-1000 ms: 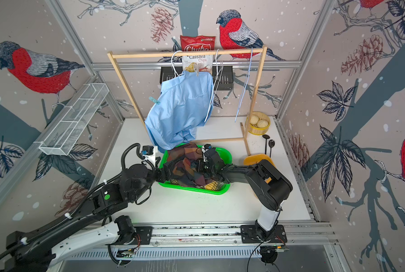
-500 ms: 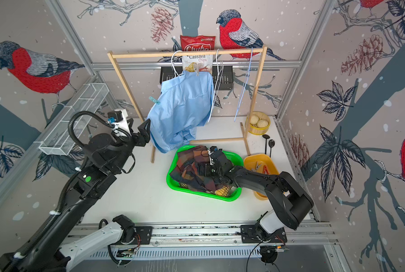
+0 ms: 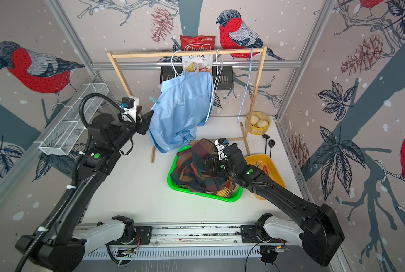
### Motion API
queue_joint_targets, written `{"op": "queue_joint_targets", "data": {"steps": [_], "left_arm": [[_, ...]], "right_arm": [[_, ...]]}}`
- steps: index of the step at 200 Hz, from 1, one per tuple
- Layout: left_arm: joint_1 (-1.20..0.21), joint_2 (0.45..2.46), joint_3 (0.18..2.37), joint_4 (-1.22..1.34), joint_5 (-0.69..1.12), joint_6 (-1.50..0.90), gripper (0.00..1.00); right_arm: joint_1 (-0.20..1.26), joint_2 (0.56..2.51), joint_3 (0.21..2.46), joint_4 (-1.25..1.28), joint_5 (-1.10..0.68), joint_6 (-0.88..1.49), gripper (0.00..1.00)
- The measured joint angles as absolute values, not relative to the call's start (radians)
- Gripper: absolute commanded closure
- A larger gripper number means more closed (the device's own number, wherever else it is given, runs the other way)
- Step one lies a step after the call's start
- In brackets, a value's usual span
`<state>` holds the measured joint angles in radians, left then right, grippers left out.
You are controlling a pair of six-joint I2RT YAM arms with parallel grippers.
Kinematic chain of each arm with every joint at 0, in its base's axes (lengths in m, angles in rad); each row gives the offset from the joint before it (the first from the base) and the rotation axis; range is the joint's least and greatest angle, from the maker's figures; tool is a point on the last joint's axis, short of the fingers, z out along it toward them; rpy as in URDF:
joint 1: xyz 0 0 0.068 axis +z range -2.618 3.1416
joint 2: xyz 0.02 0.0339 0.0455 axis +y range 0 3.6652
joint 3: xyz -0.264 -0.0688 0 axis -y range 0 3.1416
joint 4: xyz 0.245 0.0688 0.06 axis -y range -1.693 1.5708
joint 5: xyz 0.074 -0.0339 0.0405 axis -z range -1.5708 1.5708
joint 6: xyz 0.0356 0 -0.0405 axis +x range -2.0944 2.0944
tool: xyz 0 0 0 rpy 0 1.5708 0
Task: Remove the clothespins securing long-sleeve shirts to the hanger
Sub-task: Adjust the long-sleeve shirt at the bin, then pick up the hanger from the clothesline.
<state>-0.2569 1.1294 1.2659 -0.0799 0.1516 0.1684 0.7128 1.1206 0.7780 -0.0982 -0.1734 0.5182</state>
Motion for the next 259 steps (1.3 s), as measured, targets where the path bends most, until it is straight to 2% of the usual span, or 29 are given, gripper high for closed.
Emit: {"op": "queue_joint_targets", "data": {"steps": [69, 163, 259], "left_arm": [[-0.245, 1.224, 1.312, -0.081, 0.282, 0.221, 0.62], [-0.241, 1.253, 1.338, -0.080, 0.321, 0.231, 1.00], [-0.239, 1.254, 1.354, -0.064, 0.342, 0.075, 1.00]], "right_arm": [[0.655, 1.082, 0.773, -0.138, -0.218, 0.497, 0.00], [0.608, 1.087, 0.751, -0.139, -0.260, 0.496, 0.00], [0.602, 1.111, 0.749, -0.133, -0.270, 0.496, 0.00]]}}
